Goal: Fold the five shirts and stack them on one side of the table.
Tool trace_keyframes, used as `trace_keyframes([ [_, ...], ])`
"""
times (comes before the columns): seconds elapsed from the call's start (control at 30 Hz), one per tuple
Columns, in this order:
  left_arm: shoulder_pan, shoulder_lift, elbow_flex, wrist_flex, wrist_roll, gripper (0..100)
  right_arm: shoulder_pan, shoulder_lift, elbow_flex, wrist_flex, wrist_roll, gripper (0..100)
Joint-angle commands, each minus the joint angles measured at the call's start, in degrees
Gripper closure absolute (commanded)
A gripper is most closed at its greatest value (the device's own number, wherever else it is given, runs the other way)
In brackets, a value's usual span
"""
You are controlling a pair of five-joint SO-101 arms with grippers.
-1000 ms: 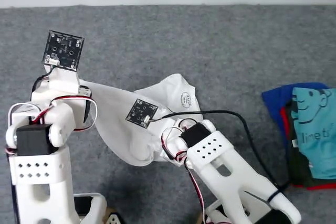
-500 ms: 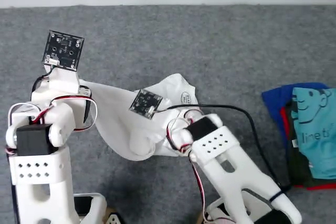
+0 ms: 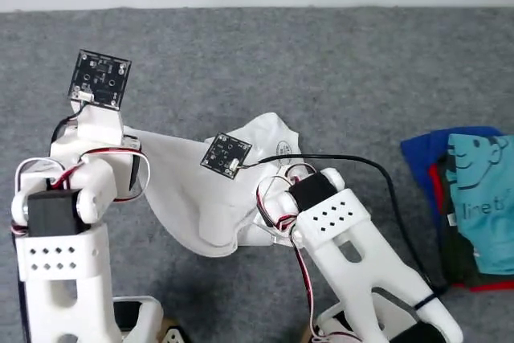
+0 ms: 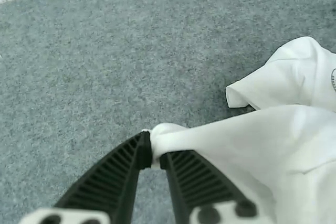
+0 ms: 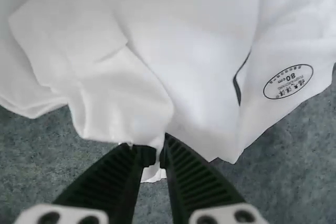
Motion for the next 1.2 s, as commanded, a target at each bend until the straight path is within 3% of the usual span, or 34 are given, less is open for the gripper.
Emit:
trace_keyframes([
  [0.0,0.26,0.0,-0.31,-0.26,0.44,99,0.75,-1.71,-2.37,-1.01,0.62,98.8],
  [0.3,0.26,0.0,-0.31,-0.18,0.44,99,5.41,-1.89,-14.07,-0.13,0.62,98.8],
  [0.5,0.26,0.0,-0.31,-0.18,0.44,99,7.52,-1.8,-23.74,7.96,0.62,98.7],
  [0.7,0.26,0.0,-0.22,-0.26,0.44,99,7.34,-1.71,-20.84,9.71,0.18,98.3],
  [0.87,0.26,0.0,-0.04,-0.35,0.44,99,1.89,-0.04,-11.43,3.21,-2.37,98.0],
  [1.03,0.26,0.0,-0.04,-0.26,0.44,99,-1.54,3.38,-10.02,1.01,-4.04,88.2],
  [1.17,0.26,0.0,-0.04,-0.18,0.44,99,-2.86,6.11,-10.02,-0.13,-4.04,91.3],
])
